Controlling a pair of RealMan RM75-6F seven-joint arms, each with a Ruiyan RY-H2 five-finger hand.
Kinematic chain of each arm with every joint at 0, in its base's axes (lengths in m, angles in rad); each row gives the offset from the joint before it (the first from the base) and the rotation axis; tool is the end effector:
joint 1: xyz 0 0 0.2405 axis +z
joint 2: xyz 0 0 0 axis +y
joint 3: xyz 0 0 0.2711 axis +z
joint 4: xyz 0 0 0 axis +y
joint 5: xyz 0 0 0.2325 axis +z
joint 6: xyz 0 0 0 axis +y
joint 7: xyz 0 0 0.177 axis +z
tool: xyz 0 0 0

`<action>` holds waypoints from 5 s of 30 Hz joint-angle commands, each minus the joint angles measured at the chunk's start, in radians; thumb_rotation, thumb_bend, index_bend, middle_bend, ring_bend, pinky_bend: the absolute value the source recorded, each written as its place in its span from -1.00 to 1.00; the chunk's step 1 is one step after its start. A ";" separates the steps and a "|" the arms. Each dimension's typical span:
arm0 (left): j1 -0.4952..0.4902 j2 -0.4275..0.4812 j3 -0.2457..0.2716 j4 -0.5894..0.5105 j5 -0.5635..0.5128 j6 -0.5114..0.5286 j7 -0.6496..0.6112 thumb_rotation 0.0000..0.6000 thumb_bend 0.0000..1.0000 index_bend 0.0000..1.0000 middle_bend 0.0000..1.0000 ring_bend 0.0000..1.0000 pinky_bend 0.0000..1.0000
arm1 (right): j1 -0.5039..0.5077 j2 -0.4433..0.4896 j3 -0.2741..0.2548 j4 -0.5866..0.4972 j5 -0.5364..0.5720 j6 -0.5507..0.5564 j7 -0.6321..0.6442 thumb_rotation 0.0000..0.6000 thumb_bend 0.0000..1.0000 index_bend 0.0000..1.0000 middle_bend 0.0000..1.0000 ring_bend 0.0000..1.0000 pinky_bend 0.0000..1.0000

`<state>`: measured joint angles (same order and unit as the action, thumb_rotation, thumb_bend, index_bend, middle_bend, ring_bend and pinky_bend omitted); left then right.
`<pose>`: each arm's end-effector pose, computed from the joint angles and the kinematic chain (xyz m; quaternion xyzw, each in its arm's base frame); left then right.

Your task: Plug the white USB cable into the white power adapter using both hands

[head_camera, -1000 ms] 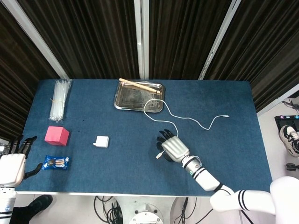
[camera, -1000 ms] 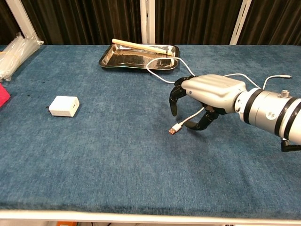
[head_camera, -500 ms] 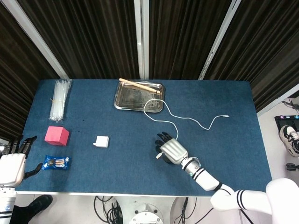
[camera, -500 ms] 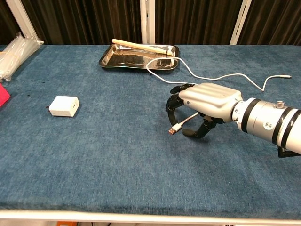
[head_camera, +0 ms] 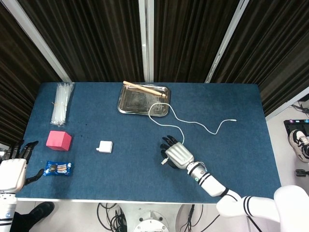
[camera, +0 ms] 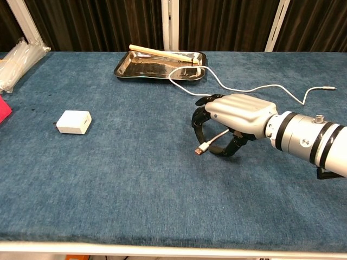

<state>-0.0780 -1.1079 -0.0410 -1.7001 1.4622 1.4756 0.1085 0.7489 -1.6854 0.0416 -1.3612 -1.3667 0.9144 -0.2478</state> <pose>-0.3235 0.2111 0.1388 -0.5944 -0.3946 -0.3655 0.5978 -0.1395 -0.3355 -0.1208 0.8229 -0.3205 0.3524 0.3098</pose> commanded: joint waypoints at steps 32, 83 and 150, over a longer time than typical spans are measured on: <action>-0.245 0.076 -0.057 -0.055 0.078 -0.267 0.074 1.00 -0.61 -0.77 -0.71 -0.95 -1.00 | -0.019 0.077 0.111 -0.082 0.066 0.066 -0.086 1.00 -0.24 0.14 -0.02 -0.38 -0.87; -0.626 -0.282 -0.025 0.209 -0.265 -0.667 0.185 1.00 -0.51 -0.59 -0.60 -0.84 -0.99 | 0.021 0.281 0.169 -0.283 0.274 0.093 -0.223 1.00 -0.23 0.15 0.03 -0.36 -0.83; -0.940 -0.379 -0.209 -0.030 -1.008 -0.440 0.636 1.00 -0.54 -0.11 -0.08 -0.36 -0.67 | 0.299 -0.078 0.287 -0.139 0.719 0.144 -0.508 1.00 -0.21 0.20 0.04 -0.30 -0.78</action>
<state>-1.0086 -1.4853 -0.2457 -1.7257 0.4650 1.0274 0.7375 1.0429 -1.7561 0.3259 -1.5071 -0.6529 1.0533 -0.7500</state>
